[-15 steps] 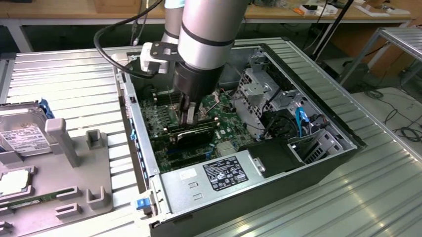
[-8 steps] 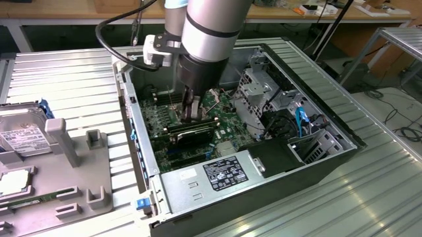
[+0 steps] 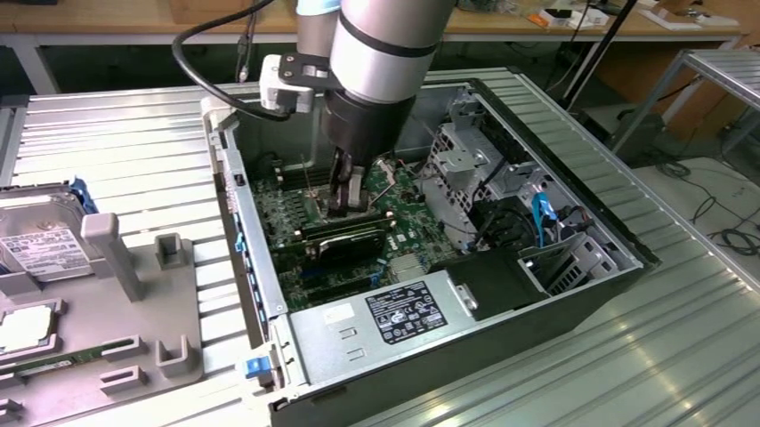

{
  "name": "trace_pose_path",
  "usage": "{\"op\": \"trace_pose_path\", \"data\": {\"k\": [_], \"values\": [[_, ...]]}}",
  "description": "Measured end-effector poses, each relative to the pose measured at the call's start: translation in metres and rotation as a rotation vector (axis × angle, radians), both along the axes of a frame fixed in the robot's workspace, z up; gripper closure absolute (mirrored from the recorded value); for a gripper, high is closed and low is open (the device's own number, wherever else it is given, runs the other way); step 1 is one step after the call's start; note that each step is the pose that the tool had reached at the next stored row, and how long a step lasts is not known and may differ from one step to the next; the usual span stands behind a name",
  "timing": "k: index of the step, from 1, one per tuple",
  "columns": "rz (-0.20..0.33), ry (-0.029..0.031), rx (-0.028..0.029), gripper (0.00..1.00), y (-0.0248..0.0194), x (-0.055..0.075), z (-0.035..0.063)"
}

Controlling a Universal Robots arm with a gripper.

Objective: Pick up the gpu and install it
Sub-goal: 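Press down on the gpu until it lock into place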

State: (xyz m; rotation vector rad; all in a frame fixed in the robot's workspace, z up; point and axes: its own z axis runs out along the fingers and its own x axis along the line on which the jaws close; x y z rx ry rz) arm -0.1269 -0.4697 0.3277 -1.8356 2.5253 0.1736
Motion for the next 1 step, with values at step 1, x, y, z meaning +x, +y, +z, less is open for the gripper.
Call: {"op": "trace_pose_path", "data": {"k": [1], "values": [[0.0, 0.0, 0.0, 0.89, 0.0, 0.0, 0.0]]}}
